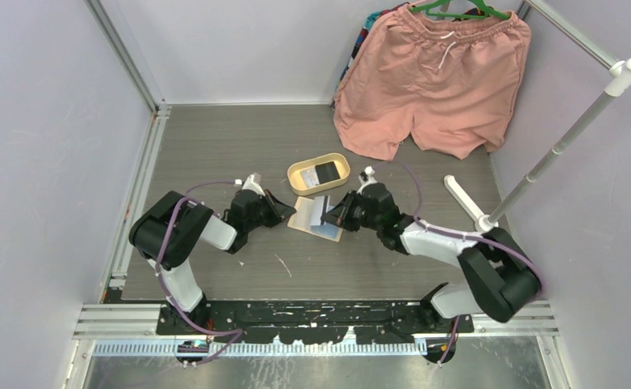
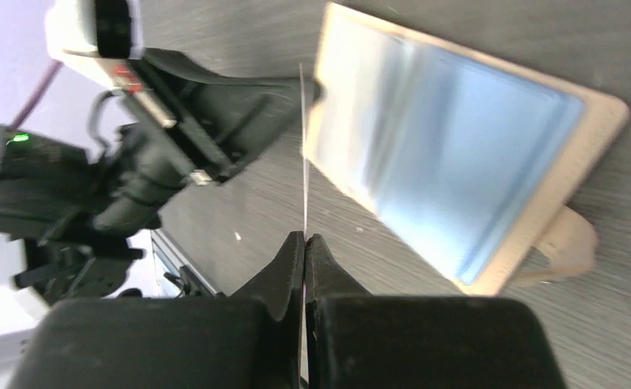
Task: Take the credit cards out of the card holder
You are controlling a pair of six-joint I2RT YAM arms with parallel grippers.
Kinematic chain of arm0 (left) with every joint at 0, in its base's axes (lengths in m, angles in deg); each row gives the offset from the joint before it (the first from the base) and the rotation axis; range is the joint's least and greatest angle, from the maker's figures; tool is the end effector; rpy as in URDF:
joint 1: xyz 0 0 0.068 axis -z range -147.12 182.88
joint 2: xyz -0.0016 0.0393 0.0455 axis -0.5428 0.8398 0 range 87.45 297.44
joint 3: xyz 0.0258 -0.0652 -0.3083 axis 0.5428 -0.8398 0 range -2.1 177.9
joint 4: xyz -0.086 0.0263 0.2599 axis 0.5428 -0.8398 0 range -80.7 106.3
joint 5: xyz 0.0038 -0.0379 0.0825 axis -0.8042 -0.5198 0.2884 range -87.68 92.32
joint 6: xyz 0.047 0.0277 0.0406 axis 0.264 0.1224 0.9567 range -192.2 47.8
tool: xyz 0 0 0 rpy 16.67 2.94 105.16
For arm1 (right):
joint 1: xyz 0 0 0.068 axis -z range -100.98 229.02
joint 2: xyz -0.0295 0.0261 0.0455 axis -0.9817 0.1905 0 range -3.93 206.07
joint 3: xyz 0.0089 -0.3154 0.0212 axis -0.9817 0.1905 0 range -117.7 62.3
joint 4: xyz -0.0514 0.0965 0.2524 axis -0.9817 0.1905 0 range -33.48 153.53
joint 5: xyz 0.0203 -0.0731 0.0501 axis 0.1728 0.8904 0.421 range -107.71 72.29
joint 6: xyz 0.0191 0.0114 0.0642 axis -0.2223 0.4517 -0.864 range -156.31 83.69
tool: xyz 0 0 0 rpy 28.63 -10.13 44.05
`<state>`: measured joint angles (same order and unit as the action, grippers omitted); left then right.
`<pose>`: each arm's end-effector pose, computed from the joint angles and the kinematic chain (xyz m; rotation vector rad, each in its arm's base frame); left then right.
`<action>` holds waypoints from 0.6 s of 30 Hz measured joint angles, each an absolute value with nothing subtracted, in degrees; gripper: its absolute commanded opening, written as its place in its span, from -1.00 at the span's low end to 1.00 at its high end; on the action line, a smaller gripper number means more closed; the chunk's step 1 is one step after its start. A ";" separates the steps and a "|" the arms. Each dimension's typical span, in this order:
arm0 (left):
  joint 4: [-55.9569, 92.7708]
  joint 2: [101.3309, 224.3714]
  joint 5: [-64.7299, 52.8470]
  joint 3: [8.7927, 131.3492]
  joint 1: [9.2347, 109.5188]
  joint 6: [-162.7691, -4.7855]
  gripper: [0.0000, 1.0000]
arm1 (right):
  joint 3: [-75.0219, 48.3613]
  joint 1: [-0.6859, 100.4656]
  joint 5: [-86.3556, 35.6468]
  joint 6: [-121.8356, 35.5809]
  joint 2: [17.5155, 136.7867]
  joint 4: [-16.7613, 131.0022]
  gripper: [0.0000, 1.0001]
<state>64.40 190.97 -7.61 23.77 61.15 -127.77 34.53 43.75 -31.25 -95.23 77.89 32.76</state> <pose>0.2750 -0.1587 0.1099 -0.4221 2.2224 -1.0253 0.2267 0.1761 0.1802 0.3221 2.3136 1.1684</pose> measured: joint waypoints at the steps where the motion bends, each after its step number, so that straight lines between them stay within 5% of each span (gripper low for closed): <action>1: 64.60 191.08 -7.77 23.77 61.15 -127.77 -1.00 | 32.79 43.97 -31.41 -93.09 75.84 36.12 -0.97; 7: 65.34 191.36 -8.05 23.59 61.17 -127.79 -1.00 | 17.90 48.10 -38.09 -82.38 75.42 49.28 -0.97; 18: 67.04 191.91 -8.27 23.11 61.17 -127.73 -1.00 | -17.31 49.98 -47.84 -67.08 100.54 69.69 -0.97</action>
